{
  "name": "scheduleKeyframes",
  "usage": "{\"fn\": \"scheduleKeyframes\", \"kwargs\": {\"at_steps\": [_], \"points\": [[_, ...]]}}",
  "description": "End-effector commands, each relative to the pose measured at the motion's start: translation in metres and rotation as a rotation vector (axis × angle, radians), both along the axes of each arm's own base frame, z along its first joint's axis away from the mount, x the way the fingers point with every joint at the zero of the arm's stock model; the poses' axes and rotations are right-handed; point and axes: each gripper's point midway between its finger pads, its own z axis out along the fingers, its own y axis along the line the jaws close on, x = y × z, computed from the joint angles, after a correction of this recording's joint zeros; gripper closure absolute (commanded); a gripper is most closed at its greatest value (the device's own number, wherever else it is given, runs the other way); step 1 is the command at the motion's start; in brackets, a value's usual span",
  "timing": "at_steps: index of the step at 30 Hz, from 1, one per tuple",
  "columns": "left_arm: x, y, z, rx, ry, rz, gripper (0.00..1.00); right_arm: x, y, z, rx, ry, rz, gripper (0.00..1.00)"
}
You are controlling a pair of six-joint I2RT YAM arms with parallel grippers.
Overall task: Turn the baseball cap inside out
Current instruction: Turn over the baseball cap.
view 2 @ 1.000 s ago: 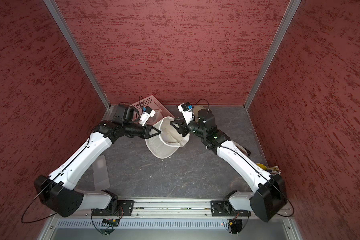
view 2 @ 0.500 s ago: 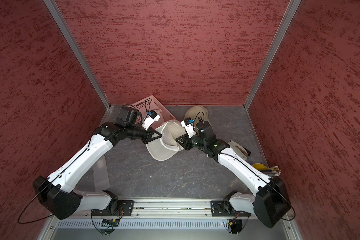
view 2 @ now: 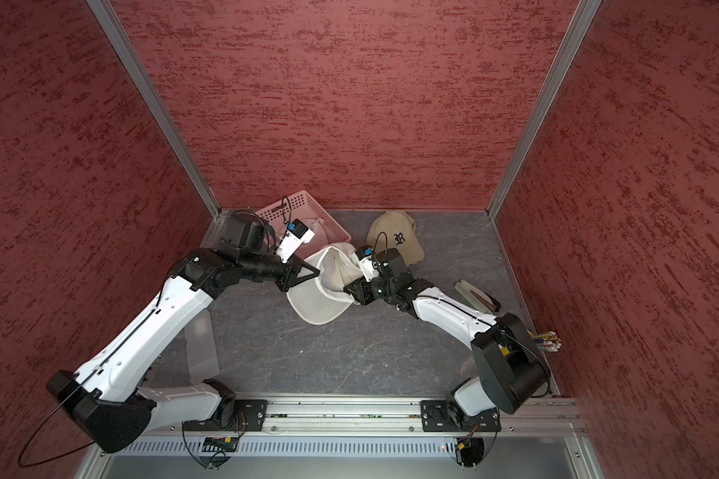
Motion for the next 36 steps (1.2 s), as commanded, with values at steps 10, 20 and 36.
{"fn": "scheduleKeyframes", "kwargs": {"at_steps": [10,20,36], "points": [[-0.003,0.002,-0.018,0.142,0.032,-0.022,1.0,0.009,-0.034,0.072,-0.073,-0.162,-0.152,0.45],[0.001,0.002,-0.016,0.139,0.024,0.002,1.0,-0.01,-0.051,0.102,-0.07,-0.196,-0.169,0.4],[-0.004,-0.013,-0.012,0.122,0.079,-0.062,0.99,-0.018,-0.105,0.085,-0.168,-0.334,-0.35,0.31]]}}
